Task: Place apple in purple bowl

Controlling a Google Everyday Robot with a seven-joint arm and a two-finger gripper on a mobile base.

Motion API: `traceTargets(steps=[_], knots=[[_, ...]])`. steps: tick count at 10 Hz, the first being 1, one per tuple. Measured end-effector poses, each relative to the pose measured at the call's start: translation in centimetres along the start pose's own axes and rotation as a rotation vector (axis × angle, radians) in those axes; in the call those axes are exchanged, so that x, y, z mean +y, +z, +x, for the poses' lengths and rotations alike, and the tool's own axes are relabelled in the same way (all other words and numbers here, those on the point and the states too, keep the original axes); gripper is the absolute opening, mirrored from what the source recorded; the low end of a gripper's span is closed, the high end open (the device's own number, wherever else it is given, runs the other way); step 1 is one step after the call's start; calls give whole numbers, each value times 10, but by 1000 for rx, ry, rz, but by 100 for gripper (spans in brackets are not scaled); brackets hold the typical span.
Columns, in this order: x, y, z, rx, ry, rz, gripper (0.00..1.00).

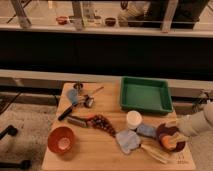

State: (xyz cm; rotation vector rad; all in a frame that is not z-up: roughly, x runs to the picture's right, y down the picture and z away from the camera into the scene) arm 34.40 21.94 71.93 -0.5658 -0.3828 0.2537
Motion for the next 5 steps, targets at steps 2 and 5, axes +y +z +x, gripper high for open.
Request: traceTargets(steps=[2,5], knots=[[-1,-20,-9,-24,-9,24,58],[0,-52,-25,-73,-29,61,58]])
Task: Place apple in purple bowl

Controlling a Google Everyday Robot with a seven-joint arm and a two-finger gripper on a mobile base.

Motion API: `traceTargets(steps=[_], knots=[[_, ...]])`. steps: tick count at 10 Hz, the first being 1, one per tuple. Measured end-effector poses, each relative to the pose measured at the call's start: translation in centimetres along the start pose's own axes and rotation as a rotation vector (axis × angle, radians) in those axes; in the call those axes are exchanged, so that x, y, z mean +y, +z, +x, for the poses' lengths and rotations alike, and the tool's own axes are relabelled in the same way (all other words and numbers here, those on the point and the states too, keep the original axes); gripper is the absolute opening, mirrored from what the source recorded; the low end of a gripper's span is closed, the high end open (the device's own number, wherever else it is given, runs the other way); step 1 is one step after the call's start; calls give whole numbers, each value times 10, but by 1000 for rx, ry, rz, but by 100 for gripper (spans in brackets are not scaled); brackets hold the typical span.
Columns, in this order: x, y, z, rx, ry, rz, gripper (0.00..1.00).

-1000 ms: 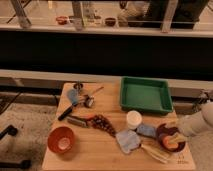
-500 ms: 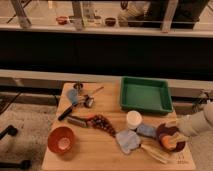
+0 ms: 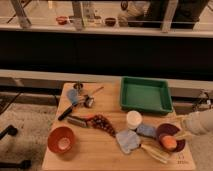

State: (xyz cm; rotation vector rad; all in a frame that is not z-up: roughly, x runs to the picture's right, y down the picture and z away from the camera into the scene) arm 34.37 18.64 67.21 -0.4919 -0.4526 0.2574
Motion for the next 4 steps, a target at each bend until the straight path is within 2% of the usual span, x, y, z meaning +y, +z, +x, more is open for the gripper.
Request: traceTargets(steps=[1,4], knots=[[-1,-6,-5,-14,-3,3,58],[-1,-6,-9,-56,-16,-9,58]])
